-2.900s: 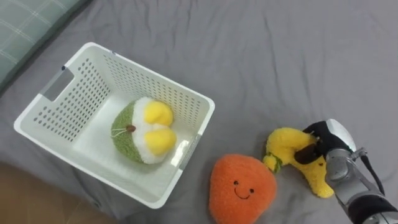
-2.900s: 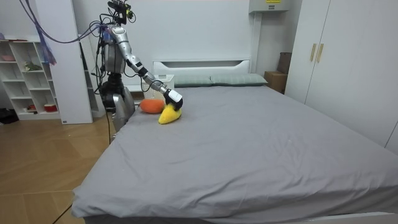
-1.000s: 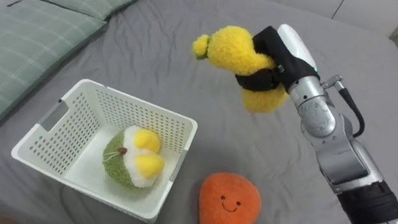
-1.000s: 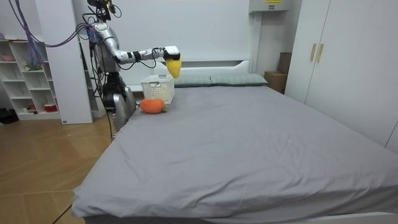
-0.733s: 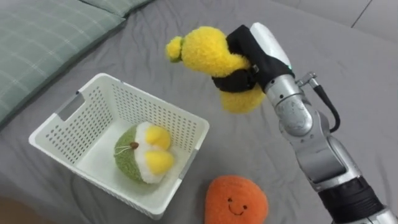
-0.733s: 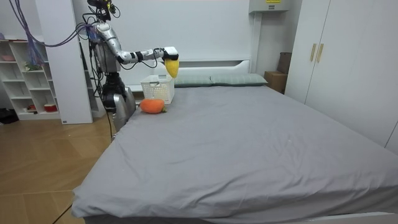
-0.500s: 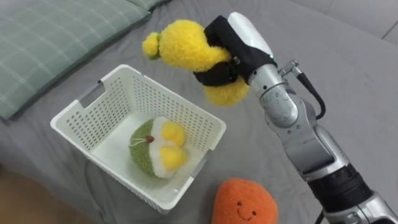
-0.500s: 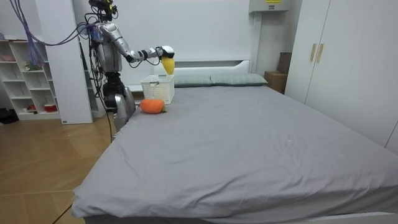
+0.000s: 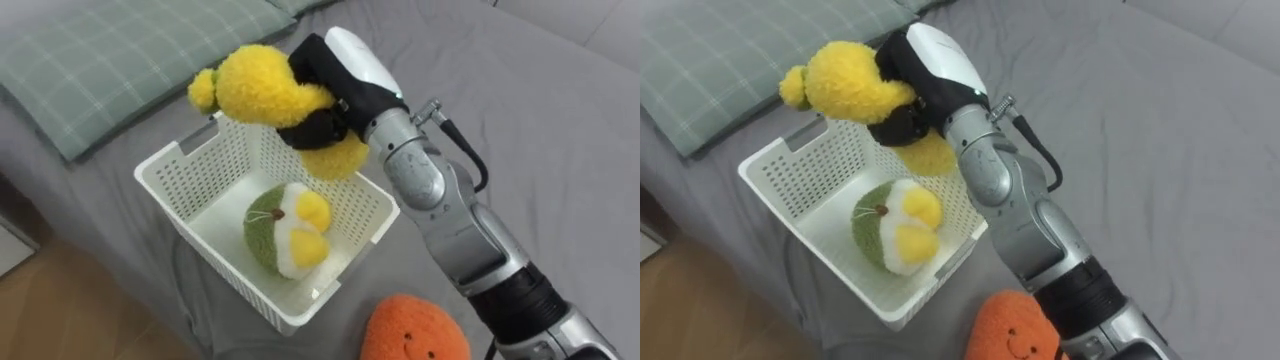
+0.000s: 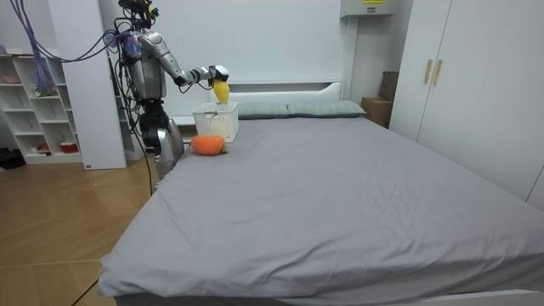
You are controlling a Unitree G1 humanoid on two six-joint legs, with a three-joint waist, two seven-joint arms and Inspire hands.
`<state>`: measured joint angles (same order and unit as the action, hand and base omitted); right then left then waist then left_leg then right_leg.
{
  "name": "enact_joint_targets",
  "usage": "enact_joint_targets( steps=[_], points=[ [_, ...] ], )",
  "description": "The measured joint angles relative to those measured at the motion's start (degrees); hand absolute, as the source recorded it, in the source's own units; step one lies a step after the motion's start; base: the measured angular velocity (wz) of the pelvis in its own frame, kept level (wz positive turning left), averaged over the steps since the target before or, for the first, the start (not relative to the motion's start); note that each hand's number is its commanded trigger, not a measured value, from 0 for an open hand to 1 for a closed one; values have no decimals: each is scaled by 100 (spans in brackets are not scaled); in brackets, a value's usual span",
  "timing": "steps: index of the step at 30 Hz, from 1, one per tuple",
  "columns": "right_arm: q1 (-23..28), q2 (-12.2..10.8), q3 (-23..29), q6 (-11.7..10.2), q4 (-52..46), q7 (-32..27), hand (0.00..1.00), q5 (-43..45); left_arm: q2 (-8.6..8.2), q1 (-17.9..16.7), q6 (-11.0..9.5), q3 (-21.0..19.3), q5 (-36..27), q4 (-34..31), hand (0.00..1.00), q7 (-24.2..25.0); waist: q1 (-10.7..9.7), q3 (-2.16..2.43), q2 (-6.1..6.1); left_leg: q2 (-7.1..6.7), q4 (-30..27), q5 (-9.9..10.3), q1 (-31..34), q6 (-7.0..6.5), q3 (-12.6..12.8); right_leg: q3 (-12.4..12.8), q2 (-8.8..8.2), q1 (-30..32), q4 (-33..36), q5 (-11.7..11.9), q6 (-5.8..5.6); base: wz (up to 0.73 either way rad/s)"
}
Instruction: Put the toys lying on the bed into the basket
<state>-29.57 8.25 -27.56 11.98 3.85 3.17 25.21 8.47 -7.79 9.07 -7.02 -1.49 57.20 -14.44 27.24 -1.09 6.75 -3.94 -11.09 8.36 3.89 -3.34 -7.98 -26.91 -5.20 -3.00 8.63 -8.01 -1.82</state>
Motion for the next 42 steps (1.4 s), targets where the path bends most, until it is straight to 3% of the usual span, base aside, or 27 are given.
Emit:
enact_joint_targets(
  steps=[7,25,35,42],
  points=[
    [-1,-3,-31,70,50,83,0,-7,-3,3,97,3,0,-27,0,-4,28,-11,-15,-6,-43,-2,36,3,-18,-4,-3,-4,2,0,0,3],
    [-1,-4,-54,182,303,159,0,5,-6,230,99,48,122,-28,0,-136,-12,-19,-27,-1,-54,-4,27,4,5,32,4,3,1,0,0,0],
    [-1,44,-28,179,297,66,0,-85,-5,221,96,32,104,36,0,-94,-125,-17,-20,0,-61,-4,36,5,19,169,21,8,1,-1,1,0],
    [-2,191,62,175,290,78,0,-122,-6,156,90,7,109,79,0,-84,-300,-28,-36,25,-39,1,-36,-3,195,340,21,9,2,0,1,-12]
  ],
)
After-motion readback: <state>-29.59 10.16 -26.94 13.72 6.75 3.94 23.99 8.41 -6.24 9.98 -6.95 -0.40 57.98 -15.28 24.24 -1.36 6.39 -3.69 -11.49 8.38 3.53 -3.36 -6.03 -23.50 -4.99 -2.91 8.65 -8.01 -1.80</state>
